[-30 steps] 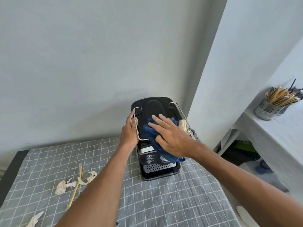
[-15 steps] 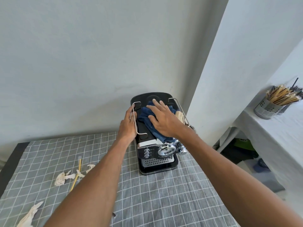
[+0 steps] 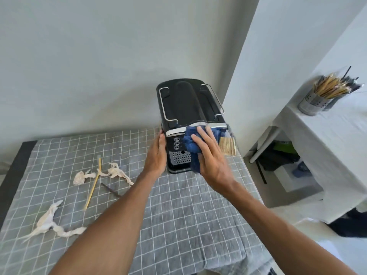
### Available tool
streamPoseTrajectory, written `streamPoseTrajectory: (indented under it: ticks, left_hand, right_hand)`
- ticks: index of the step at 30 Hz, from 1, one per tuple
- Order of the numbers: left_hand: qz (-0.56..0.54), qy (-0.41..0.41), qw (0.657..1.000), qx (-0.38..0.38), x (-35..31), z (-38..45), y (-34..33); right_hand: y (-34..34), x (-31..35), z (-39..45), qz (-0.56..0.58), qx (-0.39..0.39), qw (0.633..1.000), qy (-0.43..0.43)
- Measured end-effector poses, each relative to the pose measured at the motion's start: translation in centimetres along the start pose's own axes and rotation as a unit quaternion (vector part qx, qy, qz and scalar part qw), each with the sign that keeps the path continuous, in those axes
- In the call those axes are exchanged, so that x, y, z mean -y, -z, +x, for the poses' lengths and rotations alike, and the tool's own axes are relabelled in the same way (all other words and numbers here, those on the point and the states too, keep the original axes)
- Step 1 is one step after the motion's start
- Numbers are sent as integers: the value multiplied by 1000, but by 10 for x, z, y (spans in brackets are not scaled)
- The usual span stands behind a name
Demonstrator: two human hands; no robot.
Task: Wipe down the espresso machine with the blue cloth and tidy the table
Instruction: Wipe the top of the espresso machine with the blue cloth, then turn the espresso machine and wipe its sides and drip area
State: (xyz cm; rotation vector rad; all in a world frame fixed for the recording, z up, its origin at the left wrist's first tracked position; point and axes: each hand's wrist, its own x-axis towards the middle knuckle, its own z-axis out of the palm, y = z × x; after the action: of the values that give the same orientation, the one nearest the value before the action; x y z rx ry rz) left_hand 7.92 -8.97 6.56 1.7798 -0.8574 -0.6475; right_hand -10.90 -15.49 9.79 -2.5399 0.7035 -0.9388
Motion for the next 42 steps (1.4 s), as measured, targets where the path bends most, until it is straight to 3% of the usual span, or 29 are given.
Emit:
streamPoseTrajectory:
  ticks: [2,4,6,10,17,20,23,25,28,31,35,42]
  left_hand:
    - [3,-20,1000,7,4,-7,-1]
    - [10,-36,999,8,1,-5,-1]
    - [23,-49,998,9,-2,-2,0]
    - [17,-76,997,8,3,1,-1]
    - [19,-91,996,4,7,2,-2]
    - [37,-100,994,7,6,0,3]
    - [75,-123,990,2,1,4,12]
    - [81,-107,991,-24,-10,7,17]
    - [51,-117,991,-40,-38,20,24]
    - [36,-124,991,-25,-68,36,25]
    - [127,-104,986,-35,-80,47,19]
    - [81,-49,995,-31,-81,46,8]
  right_hand:
    - [-14,-11,-35,-1,8,1000,6]
    - [-29,-23,-66,-16,63,998,-17]
    - [-47,-36,-95,-44,162,984,-61]
    - [-77,-47,-144,-116,366,911,-153]
    - [-83,-45,-147,-130,416,878,-196]
    - [-58,-29,-115,-44,359,917,-166]
    - [-22,-5,-63,-11,153,988,-37]
    - [6,5,-22,-15,20,999,39]
    - [44,5,38,-41,-86,993,67]
    - [64,-9,87,-51,-73,995,-47]
    - [66,-41,125,-24,52,976,-210]
    - [53,-72,146,58,14,957,-284]
